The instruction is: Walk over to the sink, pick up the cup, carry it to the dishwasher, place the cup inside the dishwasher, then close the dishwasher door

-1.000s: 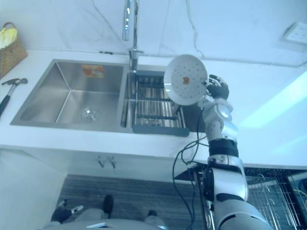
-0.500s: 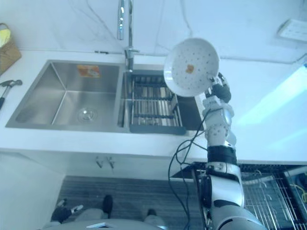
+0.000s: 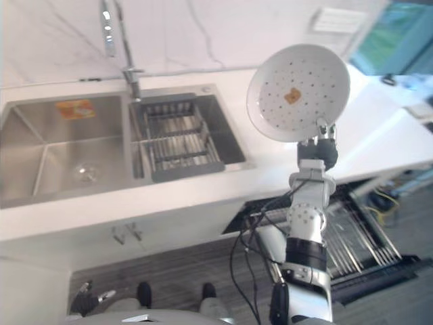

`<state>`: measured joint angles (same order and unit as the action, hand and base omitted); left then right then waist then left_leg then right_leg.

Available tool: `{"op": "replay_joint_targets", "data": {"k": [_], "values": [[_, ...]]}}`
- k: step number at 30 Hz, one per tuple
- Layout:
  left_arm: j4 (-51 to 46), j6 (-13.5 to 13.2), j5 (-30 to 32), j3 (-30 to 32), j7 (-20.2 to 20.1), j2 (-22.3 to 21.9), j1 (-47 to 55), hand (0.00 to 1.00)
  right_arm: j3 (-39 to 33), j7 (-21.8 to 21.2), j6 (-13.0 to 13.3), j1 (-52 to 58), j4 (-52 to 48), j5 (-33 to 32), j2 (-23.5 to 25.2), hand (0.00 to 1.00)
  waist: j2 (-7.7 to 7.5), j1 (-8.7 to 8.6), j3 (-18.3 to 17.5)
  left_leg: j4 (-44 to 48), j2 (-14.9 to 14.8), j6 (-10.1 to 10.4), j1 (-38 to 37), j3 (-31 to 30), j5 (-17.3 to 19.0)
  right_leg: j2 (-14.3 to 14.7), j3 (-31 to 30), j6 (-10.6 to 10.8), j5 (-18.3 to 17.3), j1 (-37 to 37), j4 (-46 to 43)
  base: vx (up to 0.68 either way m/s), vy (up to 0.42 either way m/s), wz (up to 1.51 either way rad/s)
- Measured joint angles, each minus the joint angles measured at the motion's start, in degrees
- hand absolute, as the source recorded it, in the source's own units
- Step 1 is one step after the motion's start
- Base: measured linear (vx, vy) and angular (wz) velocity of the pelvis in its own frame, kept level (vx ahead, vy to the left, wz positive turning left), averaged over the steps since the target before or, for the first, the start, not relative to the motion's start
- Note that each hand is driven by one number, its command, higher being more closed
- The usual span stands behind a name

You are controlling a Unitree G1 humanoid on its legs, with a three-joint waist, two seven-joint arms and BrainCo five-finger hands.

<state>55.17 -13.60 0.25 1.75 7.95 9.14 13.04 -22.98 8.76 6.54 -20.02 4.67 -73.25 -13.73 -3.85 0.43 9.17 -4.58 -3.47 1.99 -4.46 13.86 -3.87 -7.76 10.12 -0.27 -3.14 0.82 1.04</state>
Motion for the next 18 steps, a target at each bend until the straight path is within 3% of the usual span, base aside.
{"op": "replay_joint_targets", "data": {"k": [2,3,4,5,6,7,8,9,11,12,13,14,15,18], "values": [[0.03,-0.01,-0.13,0.46,0.03,-0.75,0.18,0.0,0.37,-0.98,1.23,0.78,-0.23,-1.21,0.29,1.0,0.14,0.48,-0.5,-0.02,-2.68,-1.35,0.35,3.46,-0.13,-0.79,6.04,-2.62,-0.53,-1.76,-3.09,0.05,0.058,-1.12],[-0.06,0.06,-0.26,1.22,0.46,-0.21,-0.11,0.0,0.66,-1.67,1.95,0.8,-0.22,-1.71,0.87,1.0,-1.08,0.56,-0.96,0.48,-3.27,-0.82,0.36,6.07,-0.09,-2.61,10.01,-3.83,1.01,-3.9,-8.48,0.03,0.055,-1.18],[-0.22,0.11,-0.7,1.89,0.58,0.84,-0.49,0.0,0.85,-2.48,2.52,0.79,-0.24,-1.77,1.38,1.0,-3.02,0.62,-0.96,3.44,-3.08,-0.08,0.83,7.74,1.5,-4.06,12.66,-6.21,6.68,-4.06,-9.62,-0.01,-0.038,-1.27],[-0.1,0.32,-1.17,2.84,0.62,1.46,-1.67,0.0,1.42,-3.05,2.99,0.61,-0.25,-1.8,1.55,1.0,-3.94,1.61,-1.21,7.23,-3.54,0.46,1.72,9.38,3.91,-3.59,12.79,-1.98,9.46,-4.27,-8.44,-0.12,-0.134,-1.61],[0.1,0.67,-1.7,4.24,0.9,0.16,-2.05,0.0,2.71,-3.93,3.89,0.05,-0.43,-1.78,1.74,1.0,-1.77,3.08,-1.47,8.52,-7.74,0.09,2.62,12.61,4.99,0.0,11.01,-3.5,14.39,-3.65,-2.8,-0.1,-0.149,-1.53],[0.01,0.66,-1.94,4.56,0.98,-0.12,-2.52,0.0,2.95,-4.21,4.24,-0.01,-0.68,-1.78,1.81,1.0,-0.96,3.01,-1.3,8.21,-8.9,0.25,2.39,13.84,4.67,0.38,12.08,-4.82,12.09,-3.96,-5.12,-0.06,-0.109,-1.21],[-0.4,0.63,-2.34,4.32,1.41,-0.23,-2.79,0.0,3.4,-4.26,4.77,0.01,-1.26,-1.76,1.81,1.0,-0.81,2.42,-1.59,8.04,-10.13,0.79,2.09,14.69,4.17,-0.55,15.36,-5.26,7.52,-3.97,-10.03,0.11,-0.05,-0.75],[-0.52,0.99,-2.41,4.3,1.87,0.02,-3.24,0.0,3.9,-4.26,5.04,-0.26,-1.64,-1.69,1.82,1.0,-0.29,2.49,-1.34,7.83,-11.37,1.8,1.4,16.35,3.49,-2.08,18.03,-3.67,4.55,-2.71,-12.17,0.19,-0.083,-0.92],[-0.47,2.28,-2.44,4.32,2.57,0.97,-3.34,0.0,5.72,-3.61,4.78,-0.97,-2.11,-1.66,1.86,1.0,-2.52,3.01,-2.3,9.22,-12.57,3.74,1.63,18.55,2.35,-2.89,18.53,-1.47,7.11,0.51,-7.36,0.18,-0.181,-0.8],[-0.41,2.92,-2.45,4.35,3.21,1.33,-3.85,0.0,6.63,-2.84,4.37,-1.21,-2.99,-1.64,1.86,1.0,-3.82,3.01,-2.46,10.36,-13.83,5.11,2.17,19.05,1.91,-1.04,17.25,2.69,7.32,2.14,-2.37,0.06,-0.353,-0.52],[-0.3,3.5,-2.44,4.41,3.44,0.96,-4.47,0.0,7.04,-2.29,3.92,-1.22,-3.87,-1.7,1.85,1.0,-3.98,2.94,-2.47,10.59,-15.25,6.4,2.3,19.17,1.22,1.08,16.78,4.37,7.14,2.98,0.46,0.02,-0.38,-0.45],[-0.32,3.54,-2.46,4.55,3.52,0.68,-4.66,0.0,7.05,-2.31,3.67,-1.17,-3.88,-1.73,1.76,1.0,-3.42,2.82,-2.19,10.5,-16.22,6.93,2.13,19.14,0.84,2.31,16.44,4.28,7.2,3.25,1.24,-0.03,-0.334,-0.39],[-0.44,3.39,-2.89,4.38,3.93,-0.42,-4.58,0.0,7.03,-2.3,3.4,-0.66,-3.74,-1.77,1.26,1.0,-1.79,2.59,-1.88,9.62,-17.43,7.38,1.6,19.11,0.07,4.07,15.79,3.58,7.29,3.23,1.82,-0.05,-0.212,-0.32],[-0.43,3.11,-4.72,4.35,4.31,-3.15,-3.52,0.0,6.83,-2.33,3.04,1.22,-3.68,-1.89,-1.61,1.0,1.84,2.3,-1.61,6.15,-17.09,7.79,-0.02,17.89,-0.78,5.84,13.97,2.98,7.51,2.77,3.4,-0.05,-0.116,-0.45]]}}
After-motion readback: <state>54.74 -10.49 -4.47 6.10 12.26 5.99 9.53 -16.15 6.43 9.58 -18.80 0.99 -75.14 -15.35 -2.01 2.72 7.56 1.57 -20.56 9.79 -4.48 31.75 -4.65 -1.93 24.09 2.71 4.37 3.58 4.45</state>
